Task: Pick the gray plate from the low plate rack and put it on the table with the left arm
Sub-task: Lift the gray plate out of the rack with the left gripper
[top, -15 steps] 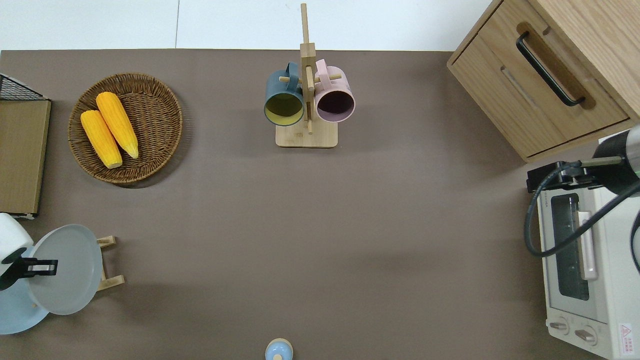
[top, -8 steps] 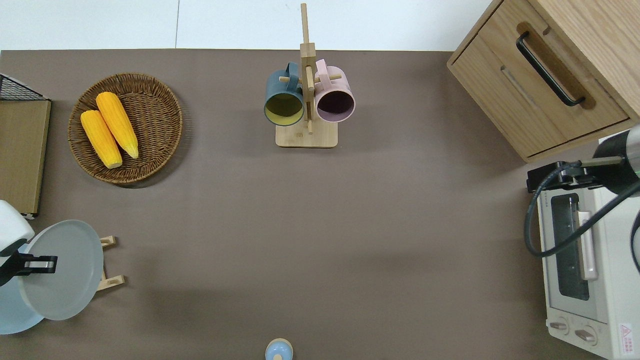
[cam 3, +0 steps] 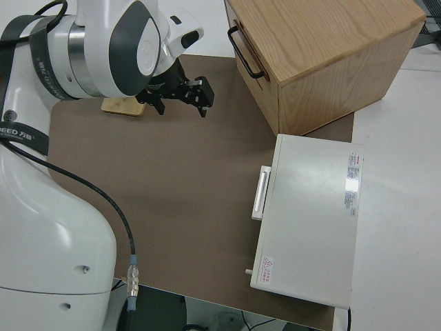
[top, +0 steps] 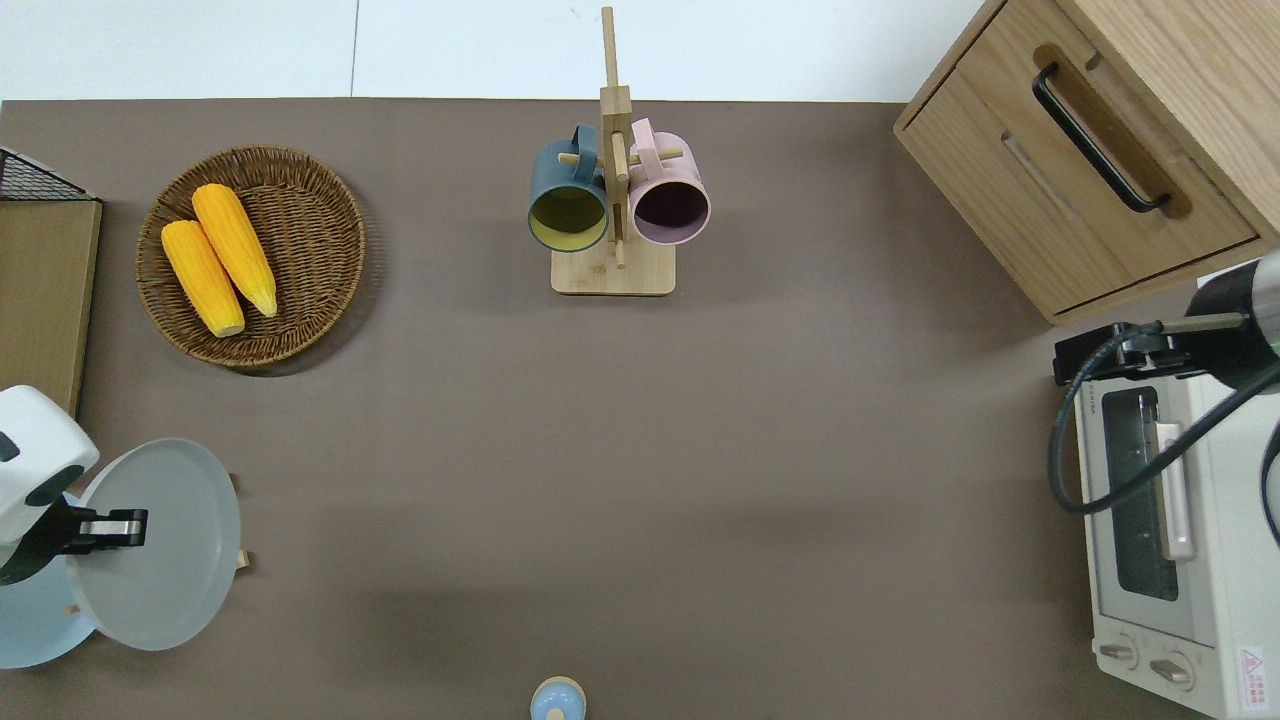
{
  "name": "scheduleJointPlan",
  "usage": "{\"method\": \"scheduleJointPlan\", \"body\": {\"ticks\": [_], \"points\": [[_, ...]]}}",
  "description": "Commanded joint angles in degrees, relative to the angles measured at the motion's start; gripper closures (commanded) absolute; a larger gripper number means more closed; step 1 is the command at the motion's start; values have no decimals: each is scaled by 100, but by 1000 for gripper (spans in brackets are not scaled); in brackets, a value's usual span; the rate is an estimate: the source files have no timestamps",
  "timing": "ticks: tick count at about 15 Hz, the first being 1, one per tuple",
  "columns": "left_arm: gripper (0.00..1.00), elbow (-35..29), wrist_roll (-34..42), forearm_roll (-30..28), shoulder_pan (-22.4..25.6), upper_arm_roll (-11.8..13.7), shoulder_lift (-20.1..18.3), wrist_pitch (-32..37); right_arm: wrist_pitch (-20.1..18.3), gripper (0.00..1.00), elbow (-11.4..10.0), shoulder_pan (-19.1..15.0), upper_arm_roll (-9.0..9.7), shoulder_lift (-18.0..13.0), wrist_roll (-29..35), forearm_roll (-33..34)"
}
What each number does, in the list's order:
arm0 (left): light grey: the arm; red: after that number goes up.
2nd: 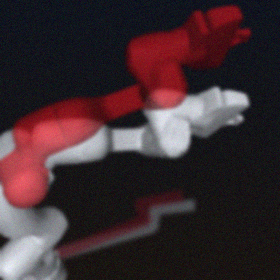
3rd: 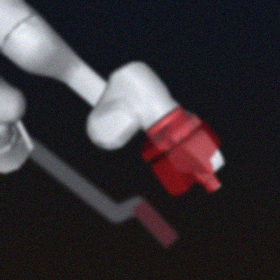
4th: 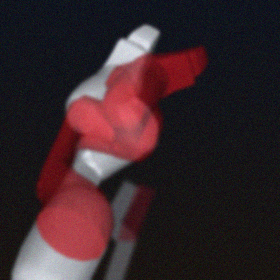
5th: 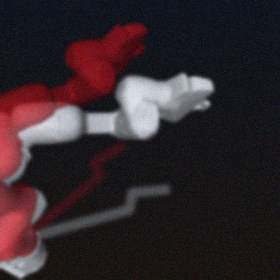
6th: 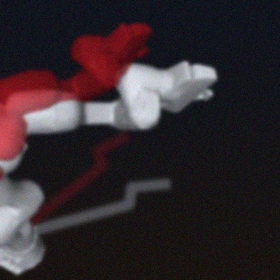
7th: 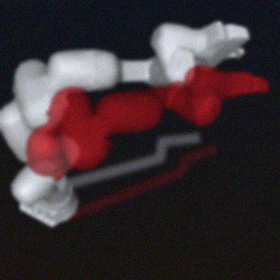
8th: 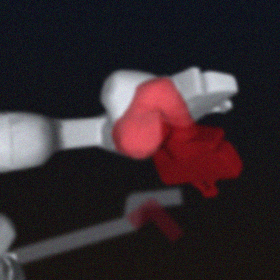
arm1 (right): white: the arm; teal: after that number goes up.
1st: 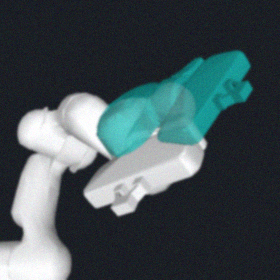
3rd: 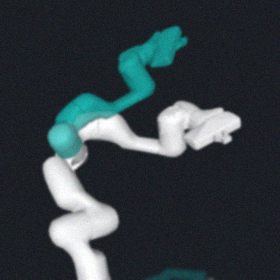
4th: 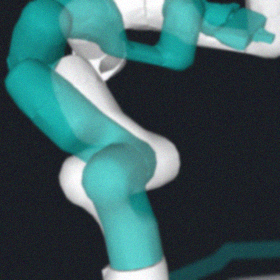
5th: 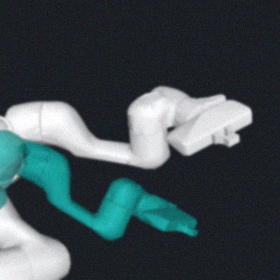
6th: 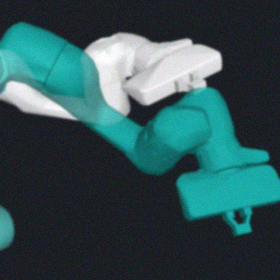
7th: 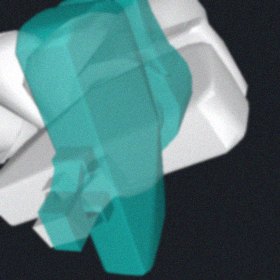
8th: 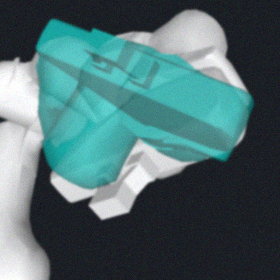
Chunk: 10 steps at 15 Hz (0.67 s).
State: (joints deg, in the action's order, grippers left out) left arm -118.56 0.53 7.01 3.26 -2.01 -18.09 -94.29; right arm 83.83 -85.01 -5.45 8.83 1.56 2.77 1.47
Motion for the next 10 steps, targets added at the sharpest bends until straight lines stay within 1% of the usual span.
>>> {"method": "scheduleJointPlan", "body": {"ticks": [1, 4, 7, 10], "points": [[1000, 105, -299, -594, -54, -54, -90, 192, -34, 17, 29, 26, -22, 11, 22, -16], [1000, 97, -544, -955, -54, -229, -81, 157, -34, 17, 29, 26, -13, 11, 22, -16], [1000, 70, -668, -1500, -54, -256, -37, 69, -34, 17, 29, 26, -22, 11, 22, -16], [1000, 18, -677, -1922, -54, -256, -2, -10, -34, 17, 29, 26, -13, 11, 22, -16]]}}
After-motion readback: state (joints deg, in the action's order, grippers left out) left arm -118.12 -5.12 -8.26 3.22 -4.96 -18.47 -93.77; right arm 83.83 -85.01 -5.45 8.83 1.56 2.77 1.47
